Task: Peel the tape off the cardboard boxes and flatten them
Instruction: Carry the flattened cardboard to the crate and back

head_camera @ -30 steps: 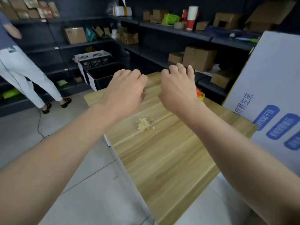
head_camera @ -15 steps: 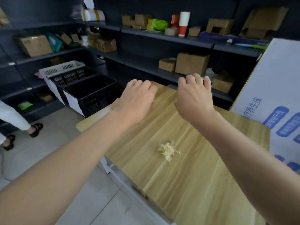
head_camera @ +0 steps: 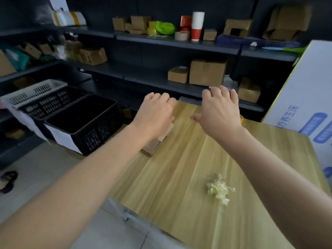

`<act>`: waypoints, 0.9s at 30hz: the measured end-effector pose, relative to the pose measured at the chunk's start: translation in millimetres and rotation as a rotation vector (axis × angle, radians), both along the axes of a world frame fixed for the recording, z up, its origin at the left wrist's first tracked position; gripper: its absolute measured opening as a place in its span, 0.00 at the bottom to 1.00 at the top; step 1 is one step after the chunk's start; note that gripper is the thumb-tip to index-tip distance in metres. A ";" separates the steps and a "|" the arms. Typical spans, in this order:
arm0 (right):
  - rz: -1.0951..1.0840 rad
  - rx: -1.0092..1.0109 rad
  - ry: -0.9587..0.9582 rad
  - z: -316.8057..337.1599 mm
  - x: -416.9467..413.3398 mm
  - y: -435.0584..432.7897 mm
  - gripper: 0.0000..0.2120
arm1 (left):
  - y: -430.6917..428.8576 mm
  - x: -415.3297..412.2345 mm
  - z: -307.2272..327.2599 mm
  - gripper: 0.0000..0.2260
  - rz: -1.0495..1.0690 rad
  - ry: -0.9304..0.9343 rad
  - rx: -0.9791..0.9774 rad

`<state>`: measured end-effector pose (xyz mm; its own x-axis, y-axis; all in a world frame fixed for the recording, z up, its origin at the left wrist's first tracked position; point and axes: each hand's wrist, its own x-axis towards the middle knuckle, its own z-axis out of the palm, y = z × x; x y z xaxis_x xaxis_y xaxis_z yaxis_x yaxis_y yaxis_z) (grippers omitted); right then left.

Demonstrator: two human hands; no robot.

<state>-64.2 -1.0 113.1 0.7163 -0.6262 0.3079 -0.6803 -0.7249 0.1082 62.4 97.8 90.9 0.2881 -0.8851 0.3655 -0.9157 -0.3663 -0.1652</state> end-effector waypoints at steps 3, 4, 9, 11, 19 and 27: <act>-0.016 0.022 0.001 -11.3 41.9 -5.2 0.31 | -2.8 48.9 -9.2 0.17 0.000 -0.023 0.019; -0.021 0.026 0.002 -14.2 55.7 -6.5 0.31 | -3.0 65.4 -11.3 0.17 0.006 -0.018 0.020; -0.055 0.078 0.032 -35.8 124.4 -11.4 0.34 | -12.0 142.7 -33.2 0.21 -0.008 0.273 -0.014; -0.093 0.179 0.028 -56.4 153.0 -12.7 0.33 | -19.9 173.8 -53.4 0.23 0.014 0.598 -0.043; -0.360 0.728 0.004 -185.5 238.5 -25.2 0.34 | -49.6 285.4 -176.3 0.27 0.136 1.020 0.189; -0.773 1.225 -0.370 -261.6 265.2 -40.4 0.29 | -77.9 336.5 -264.0 0.38 0.317 1.382 0.255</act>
